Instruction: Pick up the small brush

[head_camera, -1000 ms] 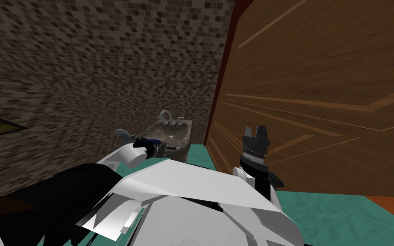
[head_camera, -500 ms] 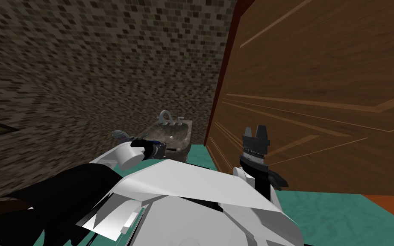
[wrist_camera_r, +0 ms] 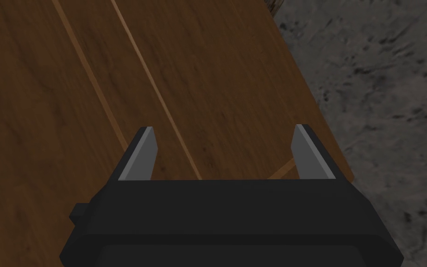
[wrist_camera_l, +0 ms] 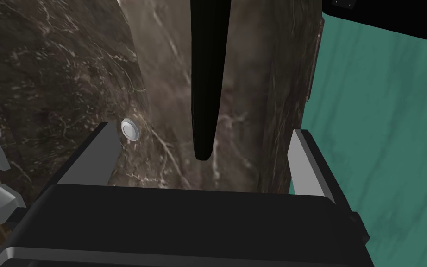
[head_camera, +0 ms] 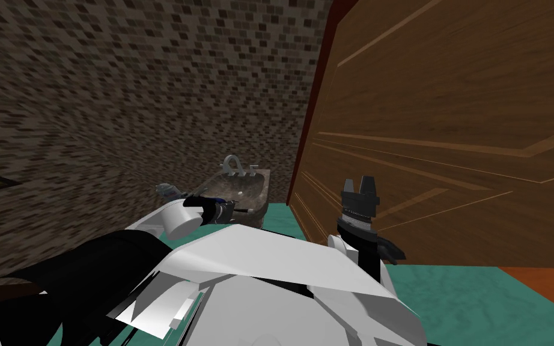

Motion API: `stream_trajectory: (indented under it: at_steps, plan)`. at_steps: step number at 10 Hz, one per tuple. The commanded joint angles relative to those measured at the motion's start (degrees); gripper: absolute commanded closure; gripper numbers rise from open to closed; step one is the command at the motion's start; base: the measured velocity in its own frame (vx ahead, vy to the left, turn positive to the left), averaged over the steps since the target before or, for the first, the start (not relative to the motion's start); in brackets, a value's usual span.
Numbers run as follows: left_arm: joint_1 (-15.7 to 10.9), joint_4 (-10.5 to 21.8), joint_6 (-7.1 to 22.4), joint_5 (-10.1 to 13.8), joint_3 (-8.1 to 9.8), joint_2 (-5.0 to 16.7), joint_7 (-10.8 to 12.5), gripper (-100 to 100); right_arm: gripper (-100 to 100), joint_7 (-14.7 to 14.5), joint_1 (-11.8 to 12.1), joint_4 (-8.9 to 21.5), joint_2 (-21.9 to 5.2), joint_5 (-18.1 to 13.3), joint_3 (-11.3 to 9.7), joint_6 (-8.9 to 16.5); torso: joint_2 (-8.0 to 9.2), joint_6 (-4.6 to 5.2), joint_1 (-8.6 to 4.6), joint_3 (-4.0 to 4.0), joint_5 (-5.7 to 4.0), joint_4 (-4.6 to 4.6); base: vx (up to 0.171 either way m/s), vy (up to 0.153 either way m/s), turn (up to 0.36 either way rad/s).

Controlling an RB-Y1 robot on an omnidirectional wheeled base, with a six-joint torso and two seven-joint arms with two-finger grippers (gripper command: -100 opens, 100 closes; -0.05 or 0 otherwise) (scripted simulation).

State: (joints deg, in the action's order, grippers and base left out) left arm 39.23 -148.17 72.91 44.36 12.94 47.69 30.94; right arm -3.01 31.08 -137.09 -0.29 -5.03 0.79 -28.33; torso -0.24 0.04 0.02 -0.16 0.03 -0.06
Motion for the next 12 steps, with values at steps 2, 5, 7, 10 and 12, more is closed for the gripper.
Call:
stream_trajectory:
  at_steps: [2,5,7,10,12]
  plan:
    - [-0.94,2.79,-1.55,-1.03,-1.15,-0.78,-1.25,-100,0,0.0,0.0,0.0,0.0,0.0,0.0,0.0,0.02,0.0,-0.03,0.01,-0.01,0.01,-0.017,-0.024,-0.052]
    - [-1.14,3.96,-2.27,-1.26,-1.48,-1.03,-1.86,100,0,0.0,0.0,0.0,0.0,0.0,0.0,0.0,0.03,-0.02,-0.03,0.02,-0.02,0.01,-0.011,-0.016,-0.02]
    - [-1.22,3.85,-2.31,-1.28,-1.35,-0.99,-1.86,100,0,0.0,0.0,0.0,0.0,0.0,0.0,0.0,-0.02,0.0,0.05,-0.04,0.11,-0.07,0.0,0.0,0.0]
    - [-1.21,3.83,-2.31,-1.29,-1.33,-0.99,-1.86,0,0,0.0,0.0,0.0,0.0,0.0,0.0,0.0,-0.16,0.03,0.12,-0.14,0.16,-0.11,0.0,0.0,0.0]
    - [-1.41,6.49,-1.79,1.26,-1.21,-0.36,-1.57,-100,0,0.0,0.0,0.0,0.0,0.0,0.0,0.0,-0.26,0.04,0.14,-0.19,0.16,-0.13,0.04,0.0,-0.07]
